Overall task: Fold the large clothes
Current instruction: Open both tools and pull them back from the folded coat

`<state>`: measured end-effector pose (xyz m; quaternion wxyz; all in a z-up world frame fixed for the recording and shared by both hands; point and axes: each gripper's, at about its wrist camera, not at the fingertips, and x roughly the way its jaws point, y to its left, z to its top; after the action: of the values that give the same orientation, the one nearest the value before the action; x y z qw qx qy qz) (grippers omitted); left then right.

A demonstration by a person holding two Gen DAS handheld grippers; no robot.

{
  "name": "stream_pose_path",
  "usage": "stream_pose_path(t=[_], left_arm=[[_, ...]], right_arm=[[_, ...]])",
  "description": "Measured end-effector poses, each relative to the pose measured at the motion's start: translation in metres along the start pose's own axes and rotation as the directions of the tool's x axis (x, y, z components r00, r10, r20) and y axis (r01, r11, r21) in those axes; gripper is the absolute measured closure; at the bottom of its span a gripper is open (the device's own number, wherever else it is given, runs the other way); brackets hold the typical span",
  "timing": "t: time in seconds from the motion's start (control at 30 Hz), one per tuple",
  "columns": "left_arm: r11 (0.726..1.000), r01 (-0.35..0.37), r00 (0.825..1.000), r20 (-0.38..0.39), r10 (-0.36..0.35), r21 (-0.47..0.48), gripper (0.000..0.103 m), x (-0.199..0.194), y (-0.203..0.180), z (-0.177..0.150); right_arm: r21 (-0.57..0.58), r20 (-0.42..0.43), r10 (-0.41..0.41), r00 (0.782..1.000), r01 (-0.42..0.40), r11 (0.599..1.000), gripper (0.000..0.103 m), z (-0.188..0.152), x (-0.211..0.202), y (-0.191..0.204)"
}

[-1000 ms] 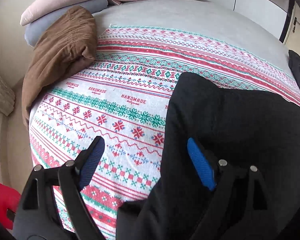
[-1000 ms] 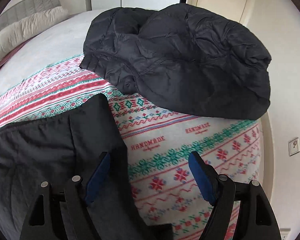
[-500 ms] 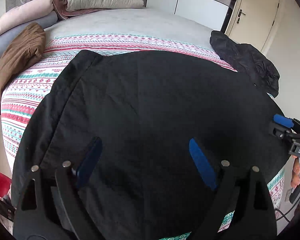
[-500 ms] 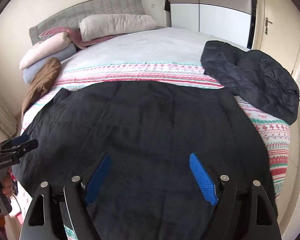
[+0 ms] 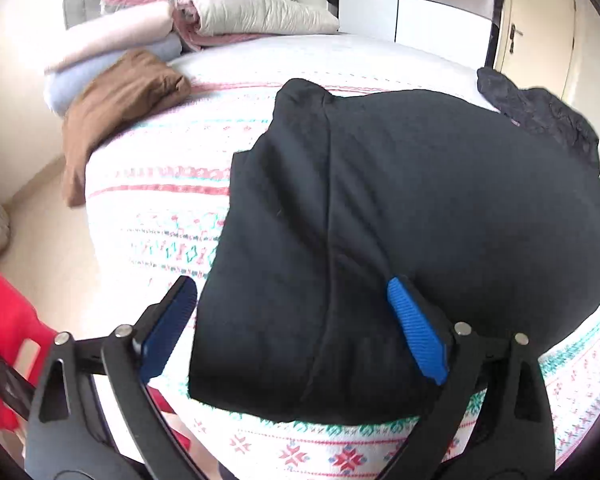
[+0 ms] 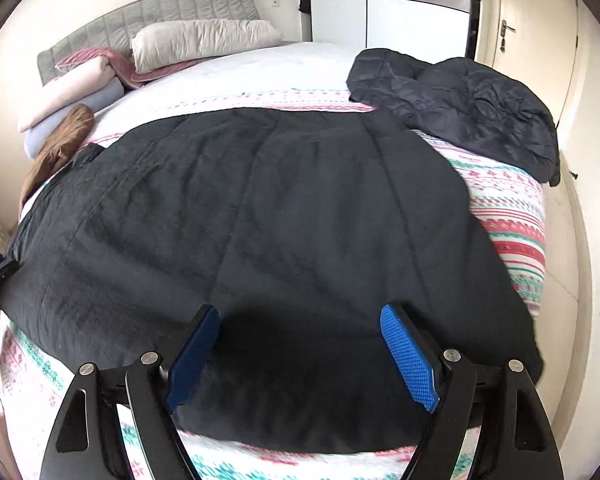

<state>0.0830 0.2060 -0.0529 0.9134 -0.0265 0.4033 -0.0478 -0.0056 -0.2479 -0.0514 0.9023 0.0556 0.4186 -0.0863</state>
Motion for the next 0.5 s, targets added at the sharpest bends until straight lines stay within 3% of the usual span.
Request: stream_pose_path(t=[0.1, 0.23, 0.4, 0.5], left_arm=[[0.989, 0.080, 0.996, -0.028, -0.084, -0.121, 0.006, -0.006, 0.019, -0.010], [0.993, 0.031, 0.999, -0.036, -0.036, -0.118, 0.006, -0.025, 0.009, -0.013], [0.993, -0.085, 0.991, -0.114, 0.076, -0.081, 0.006, -0.049, -0.015, -0.019], [0.990, -0.089, 0.984, -0.163, 0.070, -0.110, 0.006, -0.062, -0.031, -0.027]], right_arm=[[0.005, 0.016, -0.045, 0.999, 0.045, 0.999, 0.019, -0.009, -0.015, -0.002], [0.036, 0.009, -0.081, 0.997, 0.080, 0.996, 0.019, -0.018, -0.031, 0.000], [0.081, -0.015, -0.080, 0.997, 0.080, 0.993, 0.019, -0.029, -0.056, 0.009], [0.099, -0.015, -0.074, 0.997, 0.075, 0.992, 0.018, -0.036, -0.072, 0.026]])
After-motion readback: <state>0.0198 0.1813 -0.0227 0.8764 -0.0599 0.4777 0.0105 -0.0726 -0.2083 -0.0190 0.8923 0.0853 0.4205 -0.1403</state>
